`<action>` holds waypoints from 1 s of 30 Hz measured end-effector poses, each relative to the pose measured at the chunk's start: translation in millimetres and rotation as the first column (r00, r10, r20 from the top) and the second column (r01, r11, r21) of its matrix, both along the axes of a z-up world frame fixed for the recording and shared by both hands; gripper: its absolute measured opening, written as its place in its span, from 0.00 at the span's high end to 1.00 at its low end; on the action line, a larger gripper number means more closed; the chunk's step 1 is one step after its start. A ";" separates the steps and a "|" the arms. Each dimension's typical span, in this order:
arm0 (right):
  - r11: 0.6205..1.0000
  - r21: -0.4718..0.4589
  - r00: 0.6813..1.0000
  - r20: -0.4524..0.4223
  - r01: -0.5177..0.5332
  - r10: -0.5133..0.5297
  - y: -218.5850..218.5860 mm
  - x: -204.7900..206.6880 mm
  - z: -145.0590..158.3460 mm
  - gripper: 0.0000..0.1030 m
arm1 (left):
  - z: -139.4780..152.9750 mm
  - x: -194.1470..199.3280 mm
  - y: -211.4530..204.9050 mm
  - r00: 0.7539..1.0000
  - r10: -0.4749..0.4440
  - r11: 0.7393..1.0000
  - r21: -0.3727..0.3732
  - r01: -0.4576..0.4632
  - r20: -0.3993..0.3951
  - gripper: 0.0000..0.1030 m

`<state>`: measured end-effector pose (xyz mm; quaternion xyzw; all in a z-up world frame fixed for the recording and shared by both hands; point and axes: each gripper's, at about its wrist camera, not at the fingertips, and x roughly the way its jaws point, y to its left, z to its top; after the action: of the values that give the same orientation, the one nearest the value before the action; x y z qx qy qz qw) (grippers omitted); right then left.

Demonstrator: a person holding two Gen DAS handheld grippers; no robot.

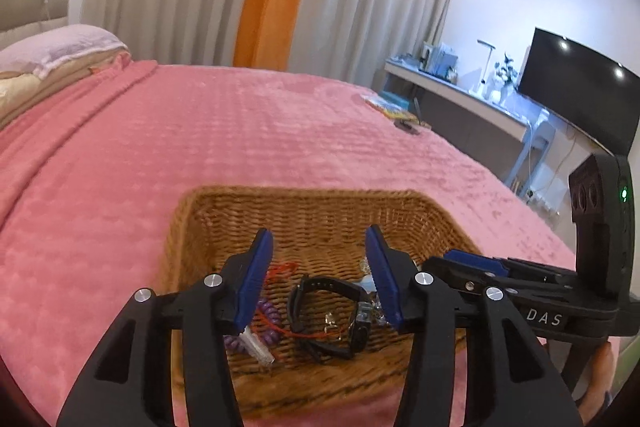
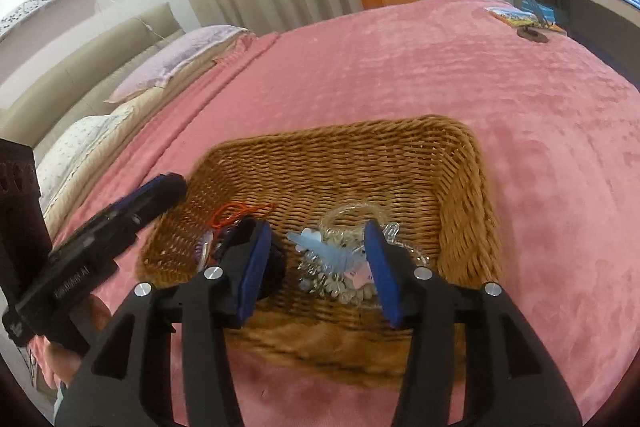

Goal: Organize jewelry

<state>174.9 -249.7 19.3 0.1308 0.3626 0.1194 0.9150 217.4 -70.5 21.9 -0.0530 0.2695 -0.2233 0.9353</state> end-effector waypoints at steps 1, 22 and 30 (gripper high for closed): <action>1.000 -0.004 1.000 0.010 0.013 -0.013 -1.5 -6.6 4.6 0.56 | 5.0 -6.0 2.2 1.000 0.009 1.000 0.003 -0.009 0.014 0.55; 0.947 -0.199 0.917 0.361 0.253 -0.169 22.8 -204.7 11.0 0.27 | -10.9 -205.7 35.7 0.946 0.244 0.963 0.065 -0.263 0.214 0.16; 0.941 -0.232 0.904 0.404 0.248 -0.139 33.6 -214.5 2.8 0.27 | -17.3 -225.3 46.5 0.899 0.328 0.937 0.020 -0.348 0.290 0.13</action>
<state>-39.6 -216.1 22.2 0.0111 0.1758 -0.0017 0.9844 -7.9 -24.0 4.6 -0.0330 0.1281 -0.0531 0.9898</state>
